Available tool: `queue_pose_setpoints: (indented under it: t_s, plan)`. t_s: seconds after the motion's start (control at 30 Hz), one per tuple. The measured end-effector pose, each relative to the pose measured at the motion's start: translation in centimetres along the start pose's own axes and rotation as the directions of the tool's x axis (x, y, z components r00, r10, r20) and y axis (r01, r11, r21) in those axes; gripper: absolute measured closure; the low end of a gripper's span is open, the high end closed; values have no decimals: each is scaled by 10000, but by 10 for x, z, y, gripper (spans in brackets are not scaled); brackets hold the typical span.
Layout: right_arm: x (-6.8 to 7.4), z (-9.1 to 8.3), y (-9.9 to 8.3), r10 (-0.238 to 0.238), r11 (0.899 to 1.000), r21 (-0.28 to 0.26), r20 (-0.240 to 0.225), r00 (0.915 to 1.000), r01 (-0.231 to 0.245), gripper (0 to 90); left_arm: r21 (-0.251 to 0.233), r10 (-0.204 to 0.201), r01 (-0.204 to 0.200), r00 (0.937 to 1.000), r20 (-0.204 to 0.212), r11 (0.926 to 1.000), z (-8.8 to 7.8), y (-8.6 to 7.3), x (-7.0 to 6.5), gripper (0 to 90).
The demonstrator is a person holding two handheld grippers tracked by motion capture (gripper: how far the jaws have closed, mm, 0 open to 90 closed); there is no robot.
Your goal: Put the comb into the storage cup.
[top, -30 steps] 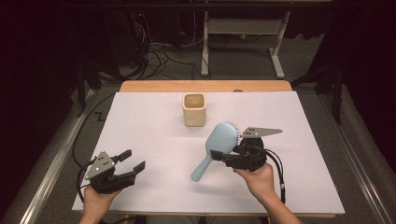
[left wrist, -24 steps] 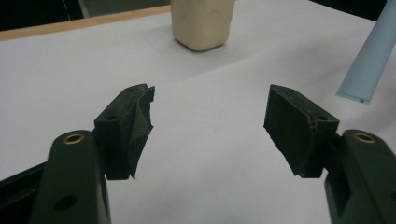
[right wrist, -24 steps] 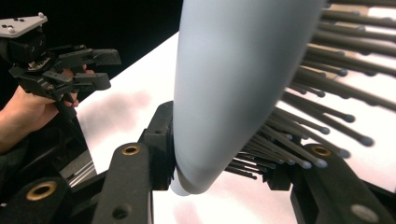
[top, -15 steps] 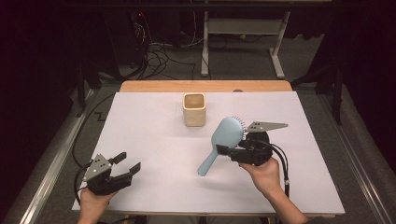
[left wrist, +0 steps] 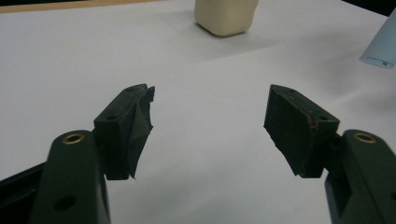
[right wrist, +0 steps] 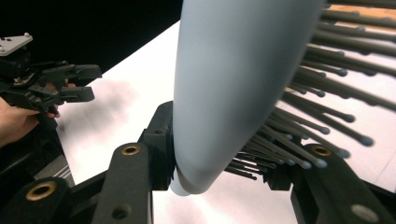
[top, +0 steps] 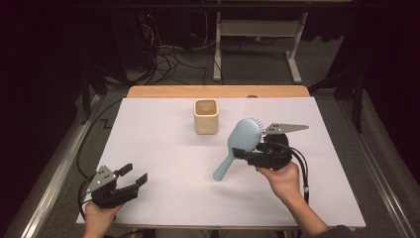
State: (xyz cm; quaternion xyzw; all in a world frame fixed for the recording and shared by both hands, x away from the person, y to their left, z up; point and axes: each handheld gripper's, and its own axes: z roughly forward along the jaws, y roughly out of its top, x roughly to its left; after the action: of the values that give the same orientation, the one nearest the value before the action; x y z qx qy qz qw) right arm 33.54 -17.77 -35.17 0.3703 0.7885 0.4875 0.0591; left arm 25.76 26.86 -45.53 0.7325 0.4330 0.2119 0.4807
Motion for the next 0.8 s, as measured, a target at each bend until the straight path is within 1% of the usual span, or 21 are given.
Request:
queue_pose_setpoints:
  t_s: [0.03, 0.1, 0.3, 0.57, 0.7, 0.8]
  plan:
    - [-1, 0, 1, -44, 10000, -15, 29, 10000, 44, 556, 43, -48, 49, 10000, -80, 10000, 0, -1, 0, 331]
    - [-2, -1, 3, -66, 10000, -25, 98, 9999, 66, 556, 150, 26, -25, 10000, -93, 9999, 1, -2, -1, 335]
    - [-5, -3, 11, -137, 9999, -62, 319, 9994, 139, 556, 129, 3, -3, 10000, -60, 9999, 1, -3, -2, 337]
    - [-9, -3, 21, -198, 9998, -83, 488, 9986, 203, 555, 141, -31, 32, 10000, -73, 9999, 1, -4, -1, 337]
    - [-11, -2, 25, -166, 9998, -99, 568, 9982, 172, 555, 160, -87, 88, 9999, -81, 9998, 2, -4, -1, 337]
    - [-13, -2, 27, -132, 9999, -75, 617, 9980, 137, 555, 217, -49, 50, 10000, -68, 9998, 3, -4, -1, 337]
